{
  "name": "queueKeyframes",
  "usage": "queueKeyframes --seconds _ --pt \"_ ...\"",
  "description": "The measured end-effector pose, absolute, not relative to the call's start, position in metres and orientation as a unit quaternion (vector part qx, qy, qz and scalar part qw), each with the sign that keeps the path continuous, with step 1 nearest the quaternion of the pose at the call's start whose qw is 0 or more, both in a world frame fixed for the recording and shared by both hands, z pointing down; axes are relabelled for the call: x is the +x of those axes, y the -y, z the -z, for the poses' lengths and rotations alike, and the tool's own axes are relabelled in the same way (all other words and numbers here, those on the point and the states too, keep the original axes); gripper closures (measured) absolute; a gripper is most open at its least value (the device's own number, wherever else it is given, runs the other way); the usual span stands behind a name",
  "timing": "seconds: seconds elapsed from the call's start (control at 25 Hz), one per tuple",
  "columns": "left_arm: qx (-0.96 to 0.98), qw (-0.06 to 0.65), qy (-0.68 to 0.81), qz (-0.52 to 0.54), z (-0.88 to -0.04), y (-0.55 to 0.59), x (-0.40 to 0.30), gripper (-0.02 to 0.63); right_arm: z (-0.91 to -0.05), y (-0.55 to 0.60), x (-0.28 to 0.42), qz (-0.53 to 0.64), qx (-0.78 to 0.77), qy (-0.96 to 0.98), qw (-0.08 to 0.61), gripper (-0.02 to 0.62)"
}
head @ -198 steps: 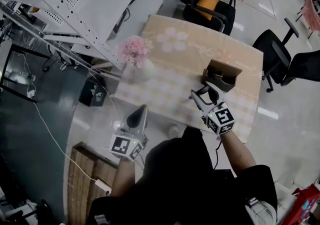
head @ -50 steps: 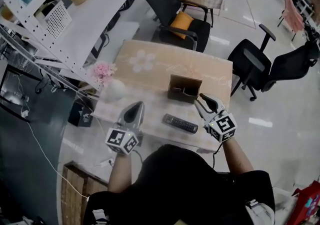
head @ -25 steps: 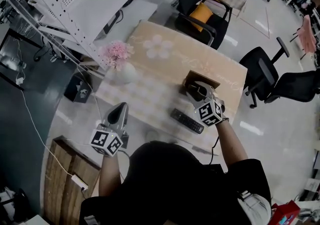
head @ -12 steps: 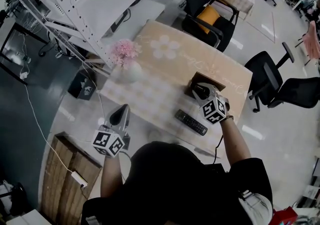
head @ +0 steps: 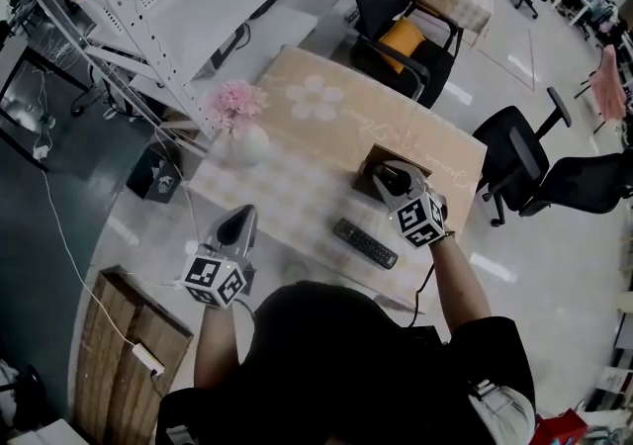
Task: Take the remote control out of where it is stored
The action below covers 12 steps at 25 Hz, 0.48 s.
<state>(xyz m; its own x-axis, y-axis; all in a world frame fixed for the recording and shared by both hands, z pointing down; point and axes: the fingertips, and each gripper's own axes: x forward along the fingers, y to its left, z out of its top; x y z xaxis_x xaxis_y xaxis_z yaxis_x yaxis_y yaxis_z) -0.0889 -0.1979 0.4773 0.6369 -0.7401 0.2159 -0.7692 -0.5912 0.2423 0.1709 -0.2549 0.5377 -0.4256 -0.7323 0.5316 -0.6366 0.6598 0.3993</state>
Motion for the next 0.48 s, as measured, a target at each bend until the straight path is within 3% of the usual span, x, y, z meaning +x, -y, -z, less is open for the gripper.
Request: queueKeyframes --seconds 0.48 --pt "0.907 0.146 0.392 -0.039 -0.465 0.191 -0.042 0.604 -0.469 0.225 0.176 0.127 0.428 0.843 0.299 0.5"
